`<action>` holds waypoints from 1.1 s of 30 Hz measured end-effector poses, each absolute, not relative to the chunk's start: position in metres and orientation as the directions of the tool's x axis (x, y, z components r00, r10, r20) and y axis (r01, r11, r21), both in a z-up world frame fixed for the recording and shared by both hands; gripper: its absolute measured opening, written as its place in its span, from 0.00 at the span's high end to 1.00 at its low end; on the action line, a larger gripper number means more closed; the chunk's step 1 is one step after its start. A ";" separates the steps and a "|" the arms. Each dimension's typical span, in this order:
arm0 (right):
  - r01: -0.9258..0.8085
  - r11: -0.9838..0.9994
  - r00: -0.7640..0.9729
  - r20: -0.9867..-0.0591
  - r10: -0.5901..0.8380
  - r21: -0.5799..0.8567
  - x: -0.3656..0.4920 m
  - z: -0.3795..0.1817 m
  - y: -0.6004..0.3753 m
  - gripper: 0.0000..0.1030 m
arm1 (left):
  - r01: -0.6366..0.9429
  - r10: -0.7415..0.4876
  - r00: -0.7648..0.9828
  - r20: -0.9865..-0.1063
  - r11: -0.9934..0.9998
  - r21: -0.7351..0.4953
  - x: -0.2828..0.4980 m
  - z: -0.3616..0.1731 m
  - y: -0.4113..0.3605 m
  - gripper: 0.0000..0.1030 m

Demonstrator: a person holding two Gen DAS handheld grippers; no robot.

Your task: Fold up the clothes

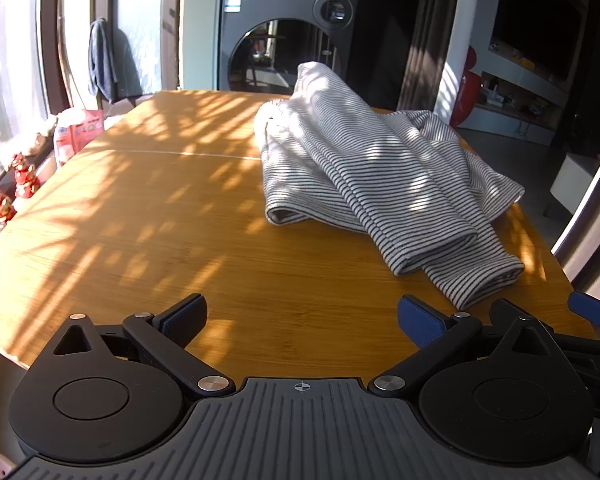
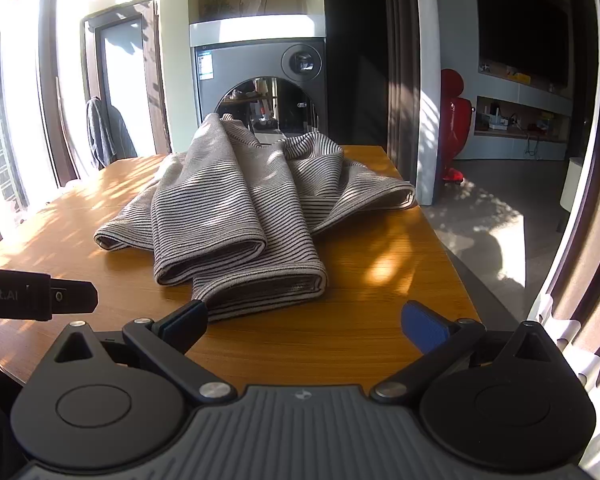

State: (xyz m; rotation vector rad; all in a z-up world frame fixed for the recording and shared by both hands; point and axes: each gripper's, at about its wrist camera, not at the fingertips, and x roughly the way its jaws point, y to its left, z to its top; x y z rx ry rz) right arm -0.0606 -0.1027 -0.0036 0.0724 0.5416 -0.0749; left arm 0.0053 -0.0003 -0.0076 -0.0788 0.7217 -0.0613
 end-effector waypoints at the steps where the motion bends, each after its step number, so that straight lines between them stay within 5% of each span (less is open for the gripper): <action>1: 0.090 0.995 0.854 -0.518 -0.052 0.048 -0.061 -0.004 -0.103 0.00 | 0.030 -0.083 0.749 -0.657 0.995 -0.093 0.005 -0.008 0.000 0.00; 33: 0.078 0.995 0.861 -0.508 -0.039 0.055 -0.062 -0.003 -0.104 0.00 | 0.030 -0.052 0.749 -0.661 0.999 -0.044 0.005 -0.006 -0.007 0.00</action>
